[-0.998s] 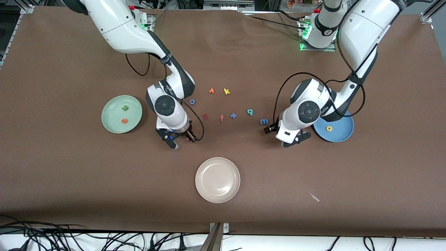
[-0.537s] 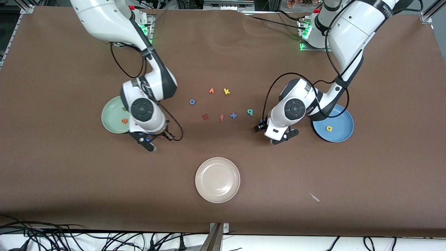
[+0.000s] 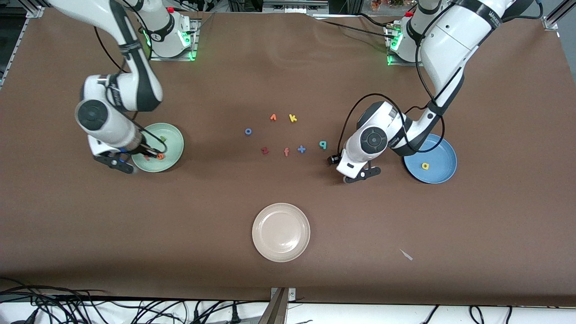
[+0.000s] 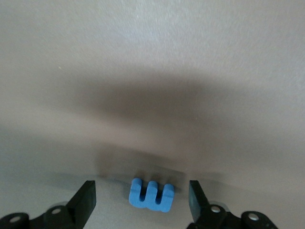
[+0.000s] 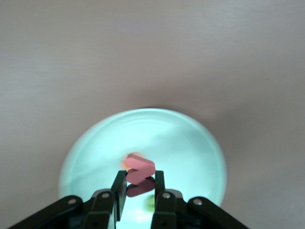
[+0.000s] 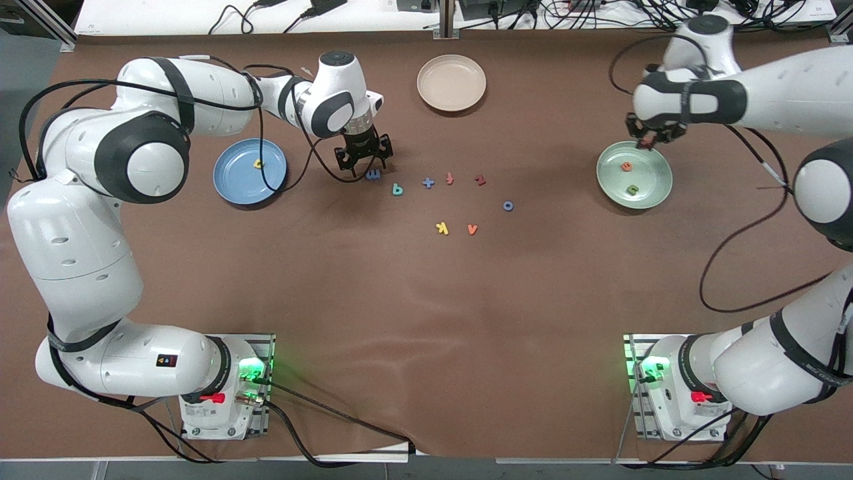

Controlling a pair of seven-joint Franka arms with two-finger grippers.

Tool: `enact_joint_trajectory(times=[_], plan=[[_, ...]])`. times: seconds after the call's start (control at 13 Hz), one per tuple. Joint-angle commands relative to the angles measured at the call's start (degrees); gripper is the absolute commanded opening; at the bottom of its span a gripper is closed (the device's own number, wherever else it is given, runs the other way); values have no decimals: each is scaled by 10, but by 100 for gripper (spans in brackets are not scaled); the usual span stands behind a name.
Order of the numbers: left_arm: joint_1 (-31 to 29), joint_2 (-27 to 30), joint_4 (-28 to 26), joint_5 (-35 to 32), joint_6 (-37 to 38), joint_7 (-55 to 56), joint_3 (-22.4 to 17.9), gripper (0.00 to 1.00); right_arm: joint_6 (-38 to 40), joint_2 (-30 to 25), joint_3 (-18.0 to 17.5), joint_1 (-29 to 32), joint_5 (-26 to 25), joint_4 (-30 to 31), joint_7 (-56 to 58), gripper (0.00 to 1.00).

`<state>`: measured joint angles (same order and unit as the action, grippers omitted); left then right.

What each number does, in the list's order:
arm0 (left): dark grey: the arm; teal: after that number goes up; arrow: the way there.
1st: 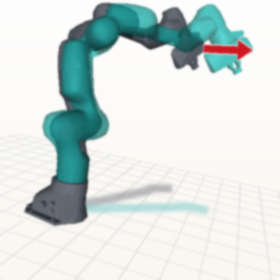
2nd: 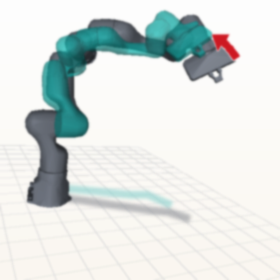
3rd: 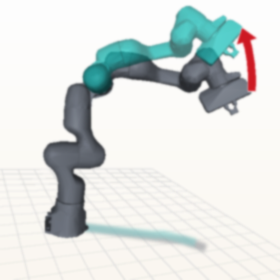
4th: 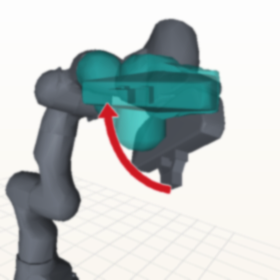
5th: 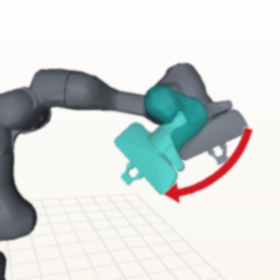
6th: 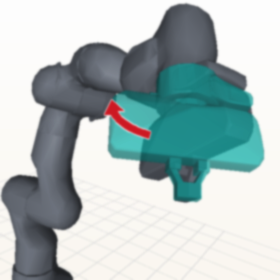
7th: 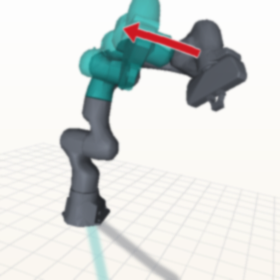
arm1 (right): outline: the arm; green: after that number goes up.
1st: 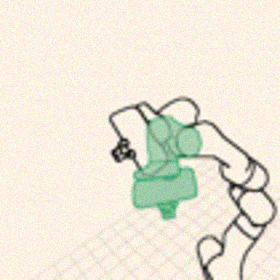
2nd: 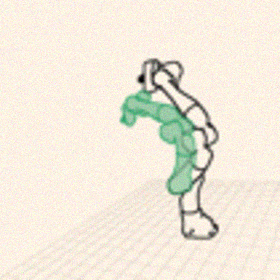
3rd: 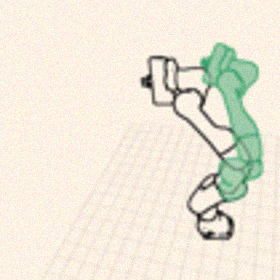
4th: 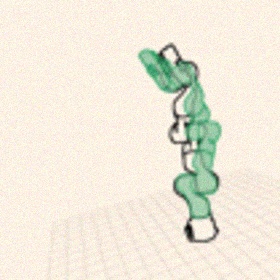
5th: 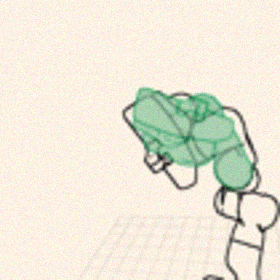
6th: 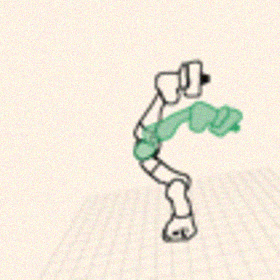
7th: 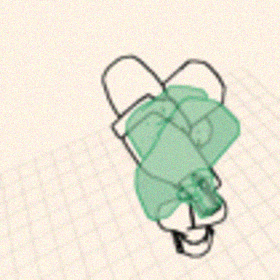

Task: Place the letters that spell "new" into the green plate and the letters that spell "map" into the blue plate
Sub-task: 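Place the pink letter in the green plate while the left grasps blue, then place the blue letter in the blue plate while the right gripper withdraws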

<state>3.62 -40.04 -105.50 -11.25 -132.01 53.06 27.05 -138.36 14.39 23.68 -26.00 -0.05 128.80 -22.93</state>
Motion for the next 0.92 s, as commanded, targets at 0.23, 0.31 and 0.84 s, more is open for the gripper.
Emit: enact_joint_trajectory(times=[0.23, 0.31, 0.84], plan=[[5, -8, 1, -13, 3, -7, -3, 58, -4, -53, 20, -5, 40, 57, 57, 100], [5, -8, 1, -13, 3, -7, -3, 52, 14, -68, 19, -5, 39, 49, 58, 100], [-6, 0, 6, -13, 10, -28, -2, 20, 219, -68, 35, -1, 38, -118, 248, 100]])
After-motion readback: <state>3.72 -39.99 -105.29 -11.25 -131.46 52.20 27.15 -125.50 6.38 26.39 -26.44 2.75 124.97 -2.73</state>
